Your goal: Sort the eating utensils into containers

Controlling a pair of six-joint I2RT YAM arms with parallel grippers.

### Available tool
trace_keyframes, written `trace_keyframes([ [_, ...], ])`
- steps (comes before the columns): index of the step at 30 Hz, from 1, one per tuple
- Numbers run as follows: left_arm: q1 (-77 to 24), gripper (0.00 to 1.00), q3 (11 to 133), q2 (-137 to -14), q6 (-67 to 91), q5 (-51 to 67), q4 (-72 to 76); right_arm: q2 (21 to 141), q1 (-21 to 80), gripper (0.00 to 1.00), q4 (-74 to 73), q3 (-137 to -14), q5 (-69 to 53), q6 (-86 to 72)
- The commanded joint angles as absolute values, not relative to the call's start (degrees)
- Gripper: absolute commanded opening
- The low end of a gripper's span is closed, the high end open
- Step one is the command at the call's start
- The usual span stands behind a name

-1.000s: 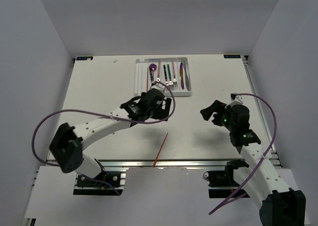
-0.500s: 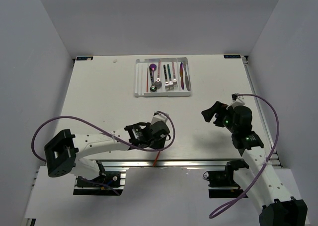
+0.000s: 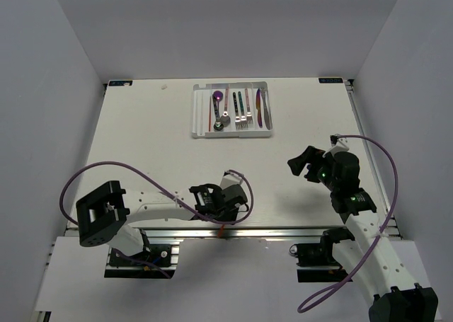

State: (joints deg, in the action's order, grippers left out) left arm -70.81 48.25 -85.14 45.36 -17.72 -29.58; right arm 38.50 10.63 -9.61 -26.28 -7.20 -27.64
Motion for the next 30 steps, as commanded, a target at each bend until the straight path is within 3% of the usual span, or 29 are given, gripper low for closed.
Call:
trace_keyframes([
  [1, -71.1, 0.56, 47.6, -84.8, 46.8, -18.0, -28.2, 37.6, 10.8, 0.89, -9.1, -28.4, -6.9, -26.3],
  [13, -71.5, 0.48, 45.2, -88.8, 48.3, -18.4, -25.8, 38.0, 10.8, 0.89, -8.2, -27.6, -6.9, -26.0],
  [16, -71.5, 0.40, 44.6, -89.3, 48.4, -18.4, -25.8, 37.8, 10.8, 0.89, -8.1, -27.5, -6.8, -26.0],
  [17, -71.5, 0.31, 44.6, -89.6, 48.6, -18.5, -25.8, 37.8, 10.9, 0.89, -8.1, -27.5, -6.9, -26.0],
  [21, -72.4, 0.20, 45.1, -91.1, 48.9, -19.3, -27.0, 37.6, 10.8, 0.89, -8.2, -27.6, -6.8, -26.0],
  [26, -73.0, 0.16, 45.1, -93.0, 49.3, -20.0, -27.9, 37.3, 10.8, 0.89, -8.4, -27.7, -6.7, -26.0],
  [27, -73.0, 0.12, 45.1, -93.2, 49.4, -20.0, -27.8, 37.1, 10.9, 0.89, -8.4, -27.8, -6.6, -25.9],
  [28, -73.0, 0.00, 45.0, -93.4, 49.4, -20.0, -27.9, 37.0, 10.9, 0.89, -8.4, -27.8, -6.6, -25.9],
  [30, -73.0, 0.00, 45.0, -93.9, 49.4, -20.3, -27.7, 36.9, 10.8, 0.89, -8.5, -27.8, -6.5, -25.8],
])
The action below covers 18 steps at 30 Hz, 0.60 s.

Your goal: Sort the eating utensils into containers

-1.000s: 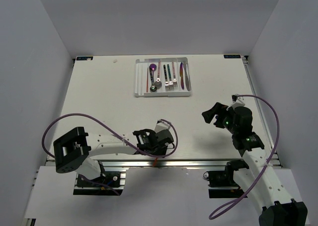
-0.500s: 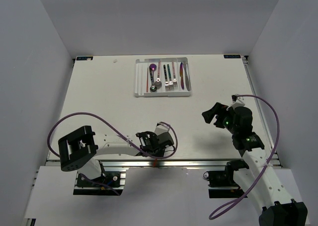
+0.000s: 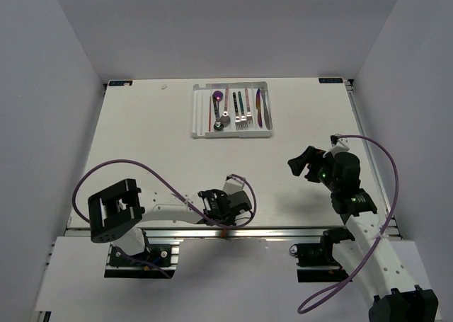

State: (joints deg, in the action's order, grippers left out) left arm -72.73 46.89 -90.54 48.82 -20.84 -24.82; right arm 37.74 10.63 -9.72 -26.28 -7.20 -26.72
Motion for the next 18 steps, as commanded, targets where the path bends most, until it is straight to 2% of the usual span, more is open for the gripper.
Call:
trace_keyframes([
  [1, -73.0, 0.00, 45.1, -93.8, 49.5, -20.7, -27.9, 36.9, 10.8, 0.89, -8.5, -27.8, -6.5, -25.8],
  [13, -71.4, 0.00, 55.1, -83.5, 50.8, -39.9, -36.5, 38.7, 10.8, 0.89, -7.5, -27.7, -7.9, -25.9],
  [18, -62.9, 0.00, 58.3, -81.9, 45.8, -39.8, -33.6, 38.8, 10.9, 0.89, -7.6, -28.4, -7.7, -25.8],
])
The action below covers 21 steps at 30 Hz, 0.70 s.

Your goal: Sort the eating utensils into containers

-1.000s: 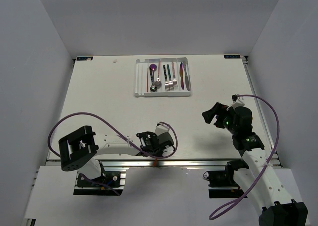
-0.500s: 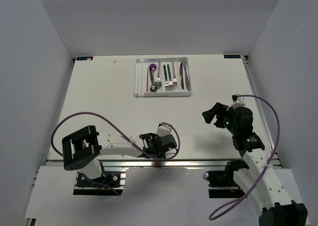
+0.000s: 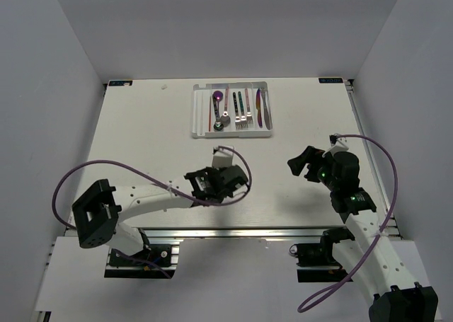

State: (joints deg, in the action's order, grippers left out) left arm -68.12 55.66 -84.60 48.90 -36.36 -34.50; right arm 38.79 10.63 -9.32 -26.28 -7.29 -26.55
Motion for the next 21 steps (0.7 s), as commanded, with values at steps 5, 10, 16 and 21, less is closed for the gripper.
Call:
trace_keyframes([
  [5, -45.8, 0.00, 67.9, -85.1, 35.3, -31.9, -28.2, 41.5, 10.9, 0.89, -7.0, -29.6, -8.4, -25.4],
  [10, -36.0, 0.00, 88.5, -98.2, 24.8, -27.2, -28.7, 42.7, 10.9, 0.89, -6.2, -29.7, -8.9, -25.0],
  [16, -26.1, 0.00, 109.4, -117.7, 17.4, -20.9, -31.6, 43.9, 10.8, 0.89, -6.1, -30.0, -9.0, -24.0],
  [21, -23.0, 0.00, 126.6, -130.1, 11.8, -16.3, -34.5, 43.9, 10.8, 0.89, -5.6, -30.0, -9.4, -23.7],
])
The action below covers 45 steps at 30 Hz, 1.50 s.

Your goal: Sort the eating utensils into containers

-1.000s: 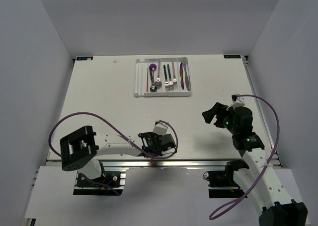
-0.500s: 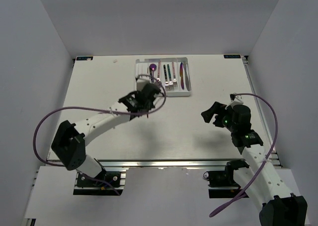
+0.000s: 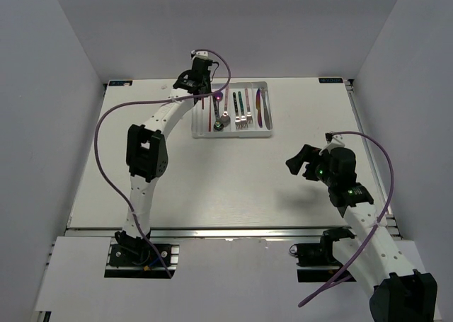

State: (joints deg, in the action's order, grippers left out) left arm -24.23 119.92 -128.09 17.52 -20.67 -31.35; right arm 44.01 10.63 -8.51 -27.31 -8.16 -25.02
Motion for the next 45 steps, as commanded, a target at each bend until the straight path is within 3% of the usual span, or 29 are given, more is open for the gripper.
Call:
trace_keyframes([
  [1, -22.6, 0.00, 127.8, -131.2, 11.3, -16.6, -34.5, 43.9, 10.8, 0.89, -5.6, -30.0, -9.5, -23.7],
  [12, -19.7, 0.01, 120.1, -133.1, 14.0, -11.9, -27.6, 44.6, 10.8, 0.89, -4.9, -29.8, -10.1, -23.6],
  [15, -19.6, 0.19, 118.3, -132.9, 14.8, -11.3, -26.7, 45.0, 10.8, 0.89, -5.0, -29.9, -10.0, -23.6],
  [16, -19.6, 0.34, 117.8, -132.9, 14.9, -11.5, -26.7, 45.1, 10.8, 0.89, -5.1, -30.0, -10.0, -23.6],
  [23, -19.6, 0.68, 117.1, -127.0, 17.1, -12.7, -28.9, 45.4, 10.8, 0.89, -7.9, -33.0, -8.6, -22.5],
  [25, -19.6, 0.98, 114.7, -119.8, 18.7, -16.2, -29.4, 45.3, 10.8, 0.89, -9.1, -34.8, -7.4, -21.9],
  [32, -19.6, 0.98, 80.6, -86.2, 27.3, -30.9, -26.3, 44.8, 10.9, 0.89, -19.4, -47.2, 3.5, -18.6],
  [36, -19.6, 0.98, 67.4, -67.9, 29.5, -38.7, -27.9, 43.2, 10.9, 0.89, -24.9, -52.2, 5.6, -16.9],
  [45, -19.6, 0.98, 56.9, -45.8, 22.4, -37.8, -38.3, 36.0, 17.9, 0.89, -24.8, -47.6, 9.4, -11.6],
])
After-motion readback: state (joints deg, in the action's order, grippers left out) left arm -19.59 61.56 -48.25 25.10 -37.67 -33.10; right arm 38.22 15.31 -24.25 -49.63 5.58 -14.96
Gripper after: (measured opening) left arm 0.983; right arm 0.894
